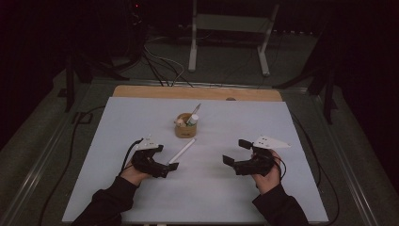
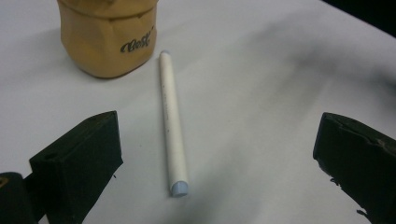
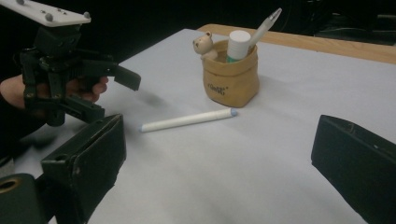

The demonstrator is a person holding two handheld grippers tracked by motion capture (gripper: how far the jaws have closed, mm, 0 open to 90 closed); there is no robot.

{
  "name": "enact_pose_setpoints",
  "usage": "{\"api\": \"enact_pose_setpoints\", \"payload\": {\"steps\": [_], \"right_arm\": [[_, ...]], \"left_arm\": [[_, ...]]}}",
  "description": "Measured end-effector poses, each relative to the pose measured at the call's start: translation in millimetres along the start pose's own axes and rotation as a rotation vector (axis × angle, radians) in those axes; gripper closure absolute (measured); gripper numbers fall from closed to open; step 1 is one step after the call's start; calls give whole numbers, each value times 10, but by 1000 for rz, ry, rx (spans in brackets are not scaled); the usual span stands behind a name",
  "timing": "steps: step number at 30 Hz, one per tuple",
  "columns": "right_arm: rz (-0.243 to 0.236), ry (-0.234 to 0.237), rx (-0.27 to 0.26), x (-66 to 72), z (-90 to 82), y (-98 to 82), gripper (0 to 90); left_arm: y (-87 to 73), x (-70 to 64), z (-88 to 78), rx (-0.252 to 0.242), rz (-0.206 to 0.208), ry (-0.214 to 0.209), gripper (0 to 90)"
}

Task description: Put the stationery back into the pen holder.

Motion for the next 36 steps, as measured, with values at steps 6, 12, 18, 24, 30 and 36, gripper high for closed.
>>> {"api": "enact_pose_setpoints", "payload": {"steps": [6,12,18,24,30,36], "right_arm": [[17,4,-8,-20,-7,-14,30],[13,4,-14,-19,-23,-13,30],[13,4,-14,-25,-24,-19,30],[15,5,-12,-27,-25,-25,31],[17,8,-15,-28,-30,-23,31],[16,8,-17,-29,-35,-19,31]], "left_arm": [[-16,42,54,32,10,16,63],[-64,76,106,68,-9,35,99],[-86,74,108,111,-6,73,109],[-96,32,122,139,7,89,151],[-131,42,158,193,33,130,267],[-132,40,187,203,53,155,402]]}}
Point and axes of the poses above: each handheld gripper's, and its own axes: z roughly forward along the jaws, y roughly out of its top, x roughly to its left, the point moved 5 cm from there along z, roughly forward along the jaws, and after that the axes turned 2 degrees about -z, right-handed, at the moved point
